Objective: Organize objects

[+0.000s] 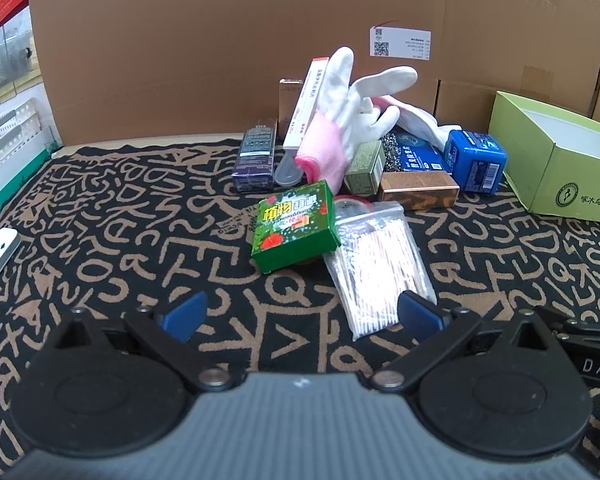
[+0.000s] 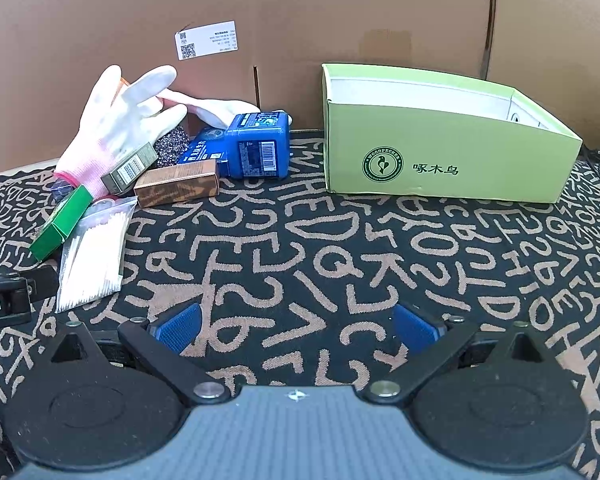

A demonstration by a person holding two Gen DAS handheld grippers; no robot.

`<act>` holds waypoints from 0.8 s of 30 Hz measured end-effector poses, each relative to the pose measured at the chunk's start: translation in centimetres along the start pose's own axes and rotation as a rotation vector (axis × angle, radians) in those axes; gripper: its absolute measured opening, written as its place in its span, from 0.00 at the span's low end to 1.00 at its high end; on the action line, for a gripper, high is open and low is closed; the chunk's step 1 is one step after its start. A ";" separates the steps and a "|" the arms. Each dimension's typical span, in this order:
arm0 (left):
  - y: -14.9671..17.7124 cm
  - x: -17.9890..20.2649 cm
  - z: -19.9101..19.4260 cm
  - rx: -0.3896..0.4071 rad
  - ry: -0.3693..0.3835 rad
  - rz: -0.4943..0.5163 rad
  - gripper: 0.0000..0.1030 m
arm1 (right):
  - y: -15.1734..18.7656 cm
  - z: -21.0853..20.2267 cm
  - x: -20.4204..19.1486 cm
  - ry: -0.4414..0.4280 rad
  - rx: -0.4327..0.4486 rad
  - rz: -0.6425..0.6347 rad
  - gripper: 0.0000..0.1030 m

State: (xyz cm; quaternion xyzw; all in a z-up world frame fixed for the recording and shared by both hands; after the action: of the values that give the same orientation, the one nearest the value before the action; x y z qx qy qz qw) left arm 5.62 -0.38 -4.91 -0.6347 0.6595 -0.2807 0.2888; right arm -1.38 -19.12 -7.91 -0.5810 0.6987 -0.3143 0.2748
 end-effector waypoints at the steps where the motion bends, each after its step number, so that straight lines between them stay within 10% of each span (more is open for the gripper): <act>1: 0.0 0.0 0.1 -0.001 0.000 0.000 1.00 | 0.0 0.1 0.0 -0.001 -0.002 0.000 1.00; 24: -0.3 -0.6 1.5 -0.006 0.029 -0.003 1.00 | -0.3 1.2 -0.8 -0.002 -0.028 -0.016 1.00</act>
State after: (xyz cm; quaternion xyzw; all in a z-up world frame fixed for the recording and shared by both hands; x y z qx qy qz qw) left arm 6.92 0.20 -5.70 -0.6322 0.6636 -0.2884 0.2771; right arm -0.13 -18.52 -8.45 -0.5905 0.6981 -0.3063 0.2648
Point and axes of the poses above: each gripper's, at about its wrist camera, not at the fingertips, and z roughly the way its jaws point, x to its right, y to its underside, the point moved 3 cm from there along z, roughly the way its jaws point, and after that the axes turned 1 degree about -z, right-handed, at the moved point
